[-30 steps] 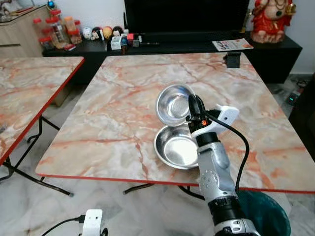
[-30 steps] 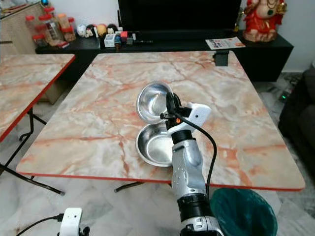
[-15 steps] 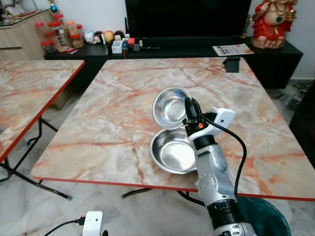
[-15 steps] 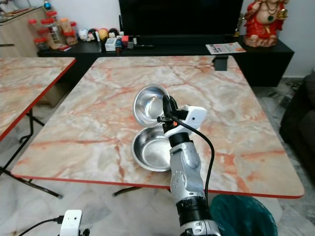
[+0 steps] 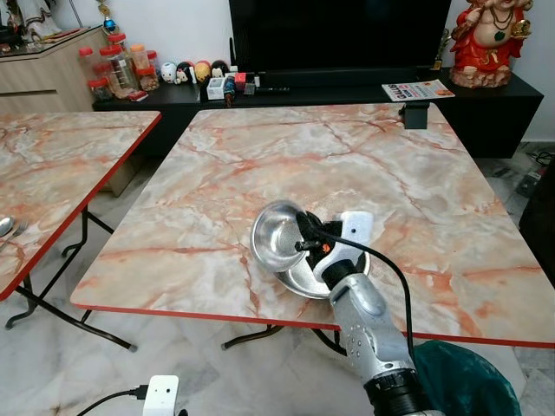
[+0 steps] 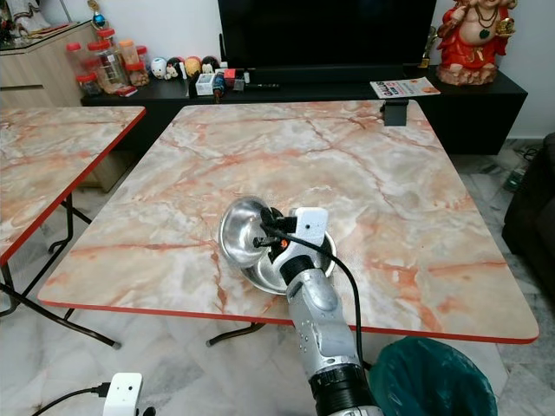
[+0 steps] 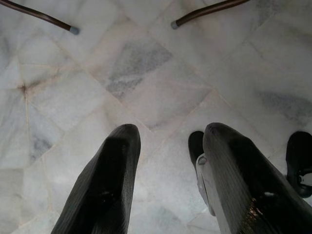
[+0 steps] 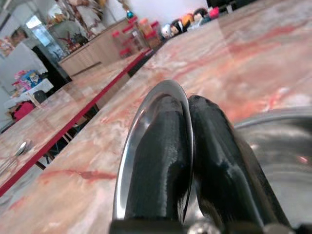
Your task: Setting the table
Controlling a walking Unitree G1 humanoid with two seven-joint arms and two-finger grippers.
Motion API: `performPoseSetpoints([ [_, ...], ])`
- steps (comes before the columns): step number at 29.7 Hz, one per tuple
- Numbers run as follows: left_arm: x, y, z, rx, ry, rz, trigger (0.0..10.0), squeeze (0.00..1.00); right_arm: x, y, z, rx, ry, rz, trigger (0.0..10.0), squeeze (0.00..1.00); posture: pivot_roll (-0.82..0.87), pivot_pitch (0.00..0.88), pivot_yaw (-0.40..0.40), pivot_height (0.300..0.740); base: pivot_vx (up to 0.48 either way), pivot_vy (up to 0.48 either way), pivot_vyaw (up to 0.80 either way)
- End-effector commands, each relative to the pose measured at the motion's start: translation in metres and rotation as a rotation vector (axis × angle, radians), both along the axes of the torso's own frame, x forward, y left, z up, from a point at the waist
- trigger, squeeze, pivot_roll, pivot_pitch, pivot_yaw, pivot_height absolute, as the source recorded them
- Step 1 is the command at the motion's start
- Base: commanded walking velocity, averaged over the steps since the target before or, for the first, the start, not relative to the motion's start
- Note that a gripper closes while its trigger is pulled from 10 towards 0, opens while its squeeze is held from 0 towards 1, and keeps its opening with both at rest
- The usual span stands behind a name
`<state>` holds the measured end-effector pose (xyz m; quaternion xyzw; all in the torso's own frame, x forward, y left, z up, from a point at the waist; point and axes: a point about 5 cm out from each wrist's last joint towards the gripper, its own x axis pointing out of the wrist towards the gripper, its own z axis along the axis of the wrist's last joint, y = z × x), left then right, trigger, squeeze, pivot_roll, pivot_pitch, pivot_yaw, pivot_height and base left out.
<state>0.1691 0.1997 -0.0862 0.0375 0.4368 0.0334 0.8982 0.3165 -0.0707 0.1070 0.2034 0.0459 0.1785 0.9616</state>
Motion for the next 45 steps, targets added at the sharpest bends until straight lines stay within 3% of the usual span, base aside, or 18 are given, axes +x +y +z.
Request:
performPoseSetpoints([
  [1, -0.002, 0.003, 0.0, 0.017, 0.01, -0.02, 10.0, 0.0, -0.001, 0.007, 0.012, 0.011, -0.025, 0.017, 10.0, 0.0, -0.09, 0.0, 0.086, 0.74, 0.0, 0.0, 0.0],
  [9, 0.002, 0.006, 0.002, 0.018, -0.005, -0.015, 10.0, 0.0, -0.003, 0.006, 0.036, 0.097, -0.088, -0.003, 10.0, 0.0, -0.09, 0.0, 0.092, 0.74, 0.0, 0.0, 0.0],
  [19, 0.004, 0.004, 0.002, 0.012, -0.007, -0.024, 10.0, 0.0, -0.011, -0.008, 0.045, 0.063, -0.052, -0.034, 10.0, 0.0, -0.11, 0.005, 0.096, 0.74, 0.0, 0.0, 0.0],
  [20, 0.004, 0.004, 0.002, 0.012, -0.007, -0.025, 10.0, 0.0, -0.012, -0.012, 0.044, 0.018, -0.044, -0.044, 10.0, 0.0, -0.11, 0.008, 0.097, 0.74, 0.0, 0.0, 0.0],
  [28, 0.003, 0.003, 0.002, 0.01, -0.003, -0.028, 10.0, 0.0, -0.017, -0.02, 0.044, -0.023, 0.011, -0.069, 10.0, 0.0, -0.12, 0.011, 0.098, 0.74, 0.0, 0.0, 0.0],
  [33, 0.003, 0.003, 0.002, 0.009, -0.001, -0.031, 10.0, 0.0, -0.025, -0.023, 0.025, -0.058, 0.119, -0.052, 10.0, 0.0, -0.12, 0.017, 0.098, 0.74, 0.0, 0.0, 0.0],
  [45, 0.004, 0.003, 0.002, 0.007, 0.0, -0.031, 10.0, 0.0, -0.027, -0.024, 0.017, -0.082, 0.175, -0.064, 10.0, 0.0, -0.11, 0.028, 0.102, 0.74, 0.0, 0.0, 0.0],
])
